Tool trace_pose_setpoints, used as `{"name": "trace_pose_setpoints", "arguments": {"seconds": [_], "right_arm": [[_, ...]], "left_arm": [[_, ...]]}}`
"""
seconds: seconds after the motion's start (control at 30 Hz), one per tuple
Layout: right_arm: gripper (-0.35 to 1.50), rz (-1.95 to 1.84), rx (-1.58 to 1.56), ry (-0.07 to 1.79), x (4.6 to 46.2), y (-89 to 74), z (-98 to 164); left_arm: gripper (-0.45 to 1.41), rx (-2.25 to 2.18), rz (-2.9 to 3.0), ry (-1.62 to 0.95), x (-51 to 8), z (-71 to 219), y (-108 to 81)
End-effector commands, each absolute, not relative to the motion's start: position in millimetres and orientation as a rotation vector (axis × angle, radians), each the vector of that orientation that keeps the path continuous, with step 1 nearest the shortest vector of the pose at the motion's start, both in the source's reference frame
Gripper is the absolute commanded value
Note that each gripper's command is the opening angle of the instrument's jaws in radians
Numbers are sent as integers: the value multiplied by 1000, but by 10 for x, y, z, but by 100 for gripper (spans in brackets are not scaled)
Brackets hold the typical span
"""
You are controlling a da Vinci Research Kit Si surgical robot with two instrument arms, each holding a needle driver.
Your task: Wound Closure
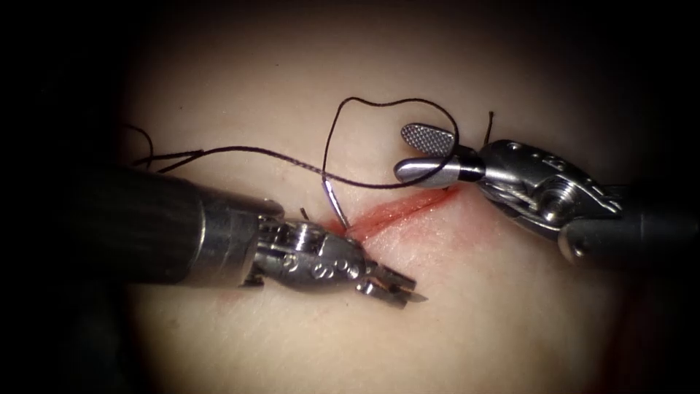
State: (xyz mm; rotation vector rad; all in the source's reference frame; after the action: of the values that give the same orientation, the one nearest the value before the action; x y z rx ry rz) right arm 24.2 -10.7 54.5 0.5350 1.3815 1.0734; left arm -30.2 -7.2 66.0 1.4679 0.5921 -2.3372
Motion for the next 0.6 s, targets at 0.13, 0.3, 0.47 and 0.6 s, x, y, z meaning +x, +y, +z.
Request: {"name": "trace_pose_setpoints", "arguments": {"seconds": [0.13,0.3,0.47,0.6], "right_arm": [[135,1075,531,1385,251,-105,547],[135,1080,534,1384,251,-106,548],[132,1090,538,1383,254,-107,550],[133,1090,532,1383,259,-111,552]], "left_arm": [[-45,1663,-2270,673,-316,641,-68],[-45,1994,-2175,815,-329,615,-59],[-45,2514,-2037,1238,-326,575,-32],[-45,2691,-1869,1879,-308,554,-12]]}}
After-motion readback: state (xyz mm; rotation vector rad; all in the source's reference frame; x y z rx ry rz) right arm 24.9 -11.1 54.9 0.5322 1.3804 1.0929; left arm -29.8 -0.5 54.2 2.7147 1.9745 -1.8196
